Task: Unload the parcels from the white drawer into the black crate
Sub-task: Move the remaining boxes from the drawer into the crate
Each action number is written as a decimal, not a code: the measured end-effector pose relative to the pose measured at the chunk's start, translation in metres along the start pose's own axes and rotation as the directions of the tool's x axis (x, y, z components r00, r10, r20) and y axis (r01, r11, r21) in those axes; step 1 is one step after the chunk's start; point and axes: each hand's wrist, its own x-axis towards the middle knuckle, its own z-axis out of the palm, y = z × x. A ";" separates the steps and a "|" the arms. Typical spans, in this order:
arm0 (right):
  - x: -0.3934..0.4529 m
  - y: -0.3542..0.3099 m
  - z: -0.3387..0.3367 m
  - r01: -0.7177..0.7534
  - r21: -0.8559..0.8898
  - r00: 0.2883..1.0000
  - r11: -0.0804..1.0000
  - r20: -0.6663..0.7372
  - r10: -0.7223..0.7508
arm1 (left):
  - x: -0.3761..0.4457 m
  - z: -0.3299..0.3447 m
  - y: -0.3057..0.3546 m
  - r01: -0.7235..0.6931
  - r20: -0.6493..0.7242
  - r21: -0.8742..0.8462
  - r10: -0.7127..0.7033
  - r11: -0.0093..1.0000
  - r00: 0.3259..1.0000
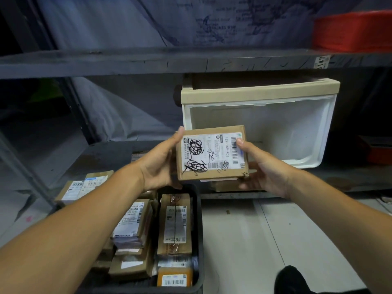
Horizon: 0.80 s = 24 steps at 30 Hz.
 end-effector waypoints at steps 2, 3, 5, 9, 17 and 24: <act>0.001 -0.001 0.000 -0.068 0.005 0.998 0.998 -0.007 0.068 | 0.003 0.002 -0.002 -0.024 -0.092 0.023 0.026 0.999 0.995; 0.003 -0.001 0.000 -0.104 0.003 0.995 0.995 -0.009 0.104 | 0.005 0.003 -0.004 -0.029 -0.124 0.038 0.034 0.999 0.992; 0.004 0.000 0.002 -0.173 -0.010 0.985 0.985 -0.028 0.173 | 0.006 0.005 -0.006 -0.023 -0.149 0.063 0.032 0.998 0.988; 0.004 0.002 0.005 -0.200 0.034 0.977 0.979 -0.068 0.202 | 0.003 0.006 -0.008 -0.003 -0.177 0.086 0.018 0.996 0.984; 0.014 -0.002 0.028 -0.001 0.279 0.985 0.960 -0.168 0.050 | 0.001 0.029 -0.008 -0.068 -0.256 -0.206 0.013 0.976 0.967; 0.016 -0.009 0.045 0.138 0.431 0.963 0.892 -0.271 -0.018 | 0.003 0.048 -0.014 -0.059 -0.212 -0.262 0.003 0.963 0.977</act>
